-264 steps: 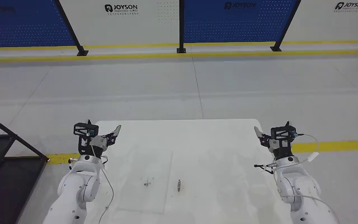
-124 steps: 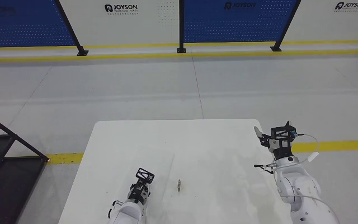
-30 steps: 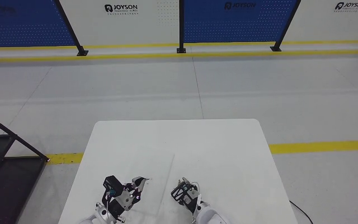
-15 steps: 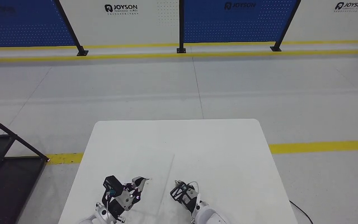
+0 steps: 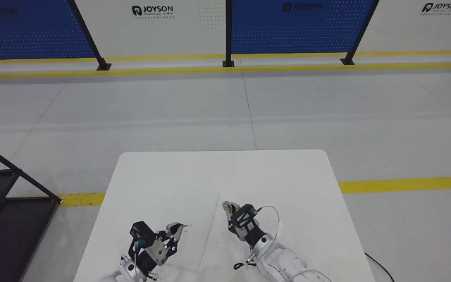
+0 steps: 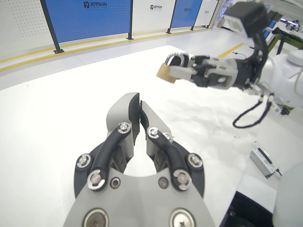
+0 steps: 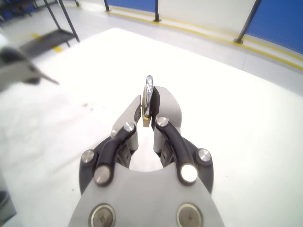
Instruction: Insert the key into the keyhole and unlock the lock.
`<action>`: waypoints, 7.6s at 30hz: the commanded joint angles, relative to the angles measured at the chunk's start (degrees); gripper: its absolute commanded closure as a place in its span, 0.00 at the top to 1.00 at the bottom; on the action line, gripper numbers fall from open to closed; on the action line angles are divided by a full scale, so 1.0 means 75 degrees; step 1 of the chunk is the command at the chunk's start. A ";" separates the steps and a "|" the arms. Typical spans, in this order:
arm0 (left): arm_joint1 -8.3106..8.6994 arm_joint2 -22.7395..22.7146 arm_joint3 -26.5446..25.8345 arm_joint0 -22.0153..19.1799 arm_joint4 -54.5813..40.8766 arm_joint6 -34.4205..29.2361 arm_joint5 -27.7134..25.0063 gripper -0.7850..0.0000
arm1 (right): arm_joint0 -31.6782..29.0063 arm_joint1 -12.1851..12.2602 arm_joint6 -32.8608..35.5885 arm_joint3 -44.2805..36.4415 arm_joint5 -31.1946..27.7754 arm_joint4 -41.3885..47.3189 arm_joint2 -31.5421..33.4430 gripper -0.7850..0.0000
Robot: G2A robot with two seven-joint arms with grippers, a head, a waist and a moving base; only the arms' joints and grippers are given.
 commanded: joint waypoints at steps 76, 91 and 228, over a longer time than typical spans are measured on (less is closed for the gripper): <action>0.0051 0.0557 0.0456 -0.0761 -0.2170 0.0168 -0.2336 0.00 | 0.0378 0.0165 0.0518 0.0307 -0.4875 0.4205 0.0830 0.00; -0.0072 0.1167 0.0722 -0.0954 -0.3747 0.1053 -0.2736 0.00 | 0.0140 0.0073 -0.0621 0.0231 -0.4744 0.4677 0.0493 0.00; -0.1015 0.2953 0.2151 -0.2241 -0.4237 0.2698 -0.3371 0.31 | 0.0087 -0.0307 -0.1450 0.0709 -0.5435 0.5939 -0.0038 0.00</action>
